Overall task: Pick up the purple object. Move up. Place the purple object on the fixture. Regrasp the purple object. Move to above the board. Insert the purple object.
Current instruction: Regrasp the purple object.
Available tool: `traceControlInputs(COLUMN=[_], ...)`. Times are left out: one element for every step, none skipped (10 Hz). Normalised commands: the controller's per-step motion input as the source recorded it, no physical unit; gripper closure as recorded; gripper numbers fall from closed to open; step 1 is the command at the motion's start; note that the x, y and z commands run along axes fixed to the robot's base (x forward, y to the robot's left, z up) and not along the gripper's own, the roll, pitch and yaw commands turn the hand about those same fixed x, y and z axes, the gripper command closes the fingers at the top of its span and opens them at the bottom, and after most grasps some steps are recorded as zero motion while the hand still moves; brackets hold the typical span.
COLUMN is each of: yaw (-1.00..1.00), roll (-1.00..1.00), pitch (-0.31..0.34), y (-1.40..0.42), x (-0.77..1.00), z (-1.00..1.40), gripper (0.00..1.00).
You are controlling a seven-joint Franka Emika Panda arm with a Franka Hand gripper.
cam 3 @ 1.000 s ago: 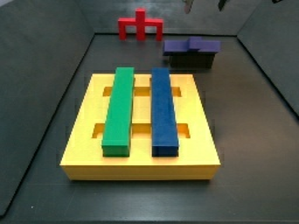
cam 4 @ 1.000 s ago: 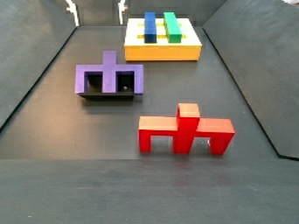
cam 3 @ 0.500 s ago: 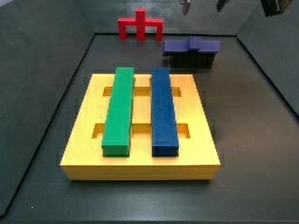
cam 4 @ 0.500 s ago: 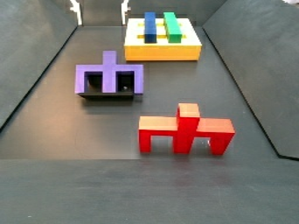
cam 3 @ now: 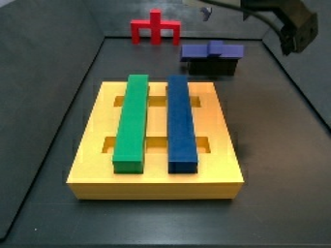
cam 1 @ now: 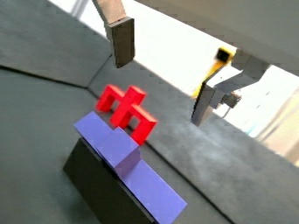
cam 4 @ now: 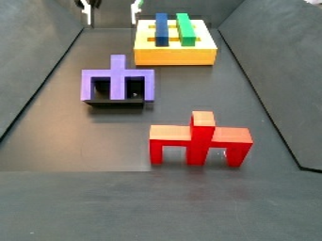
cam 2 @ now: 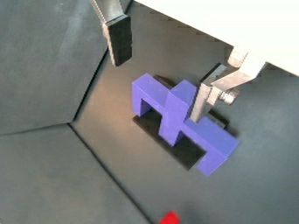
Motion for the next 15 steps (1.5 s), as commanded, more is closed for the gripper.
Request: traceControlInputs(yaw=[-0.08,0.00,0.05,0.14,0.24,0.21,0.15,0.02,0.00,0.00,0.00,0.00,0.00,0.03,0.03], roll=[0.74,0.24,-0.11,-0.42,-0.62,-0.56,-0.52,-0.09,0.30,0.69,0.66,0.50,0.34,0.11,0.00], pitch=[0.371,0.309,0.323,0.369,0.314,0.251,0.191,0.057,0.011,0.163,0.143,0.086,0.000,0.026,0.009], y=[-0.04,0.00,0.08,0.18,0.20,0.15,0.06,0.00,-0.05,-0.11,-0.06,0.00,-0.01,0.00,0.00], x=[0.03,0.00,0.00,0.00,0.00,0.01,0.03,0.00,0.00,0.01,0.03,0.04,0.07,0.27,0.32], z=[-0.35,-0.39,-0.35,-0.27,-0.27,-0.24,-0.25,-0.31,-0.35,-0.35,-0.29,-0.21,-0.12,-0.01,-0.06], gripper=[0.00,0.00,0.00,0.00,0.00,0.00,0.00,0.00,0.00,0.00,0.00,0.00,0.00,0.00,0.00])
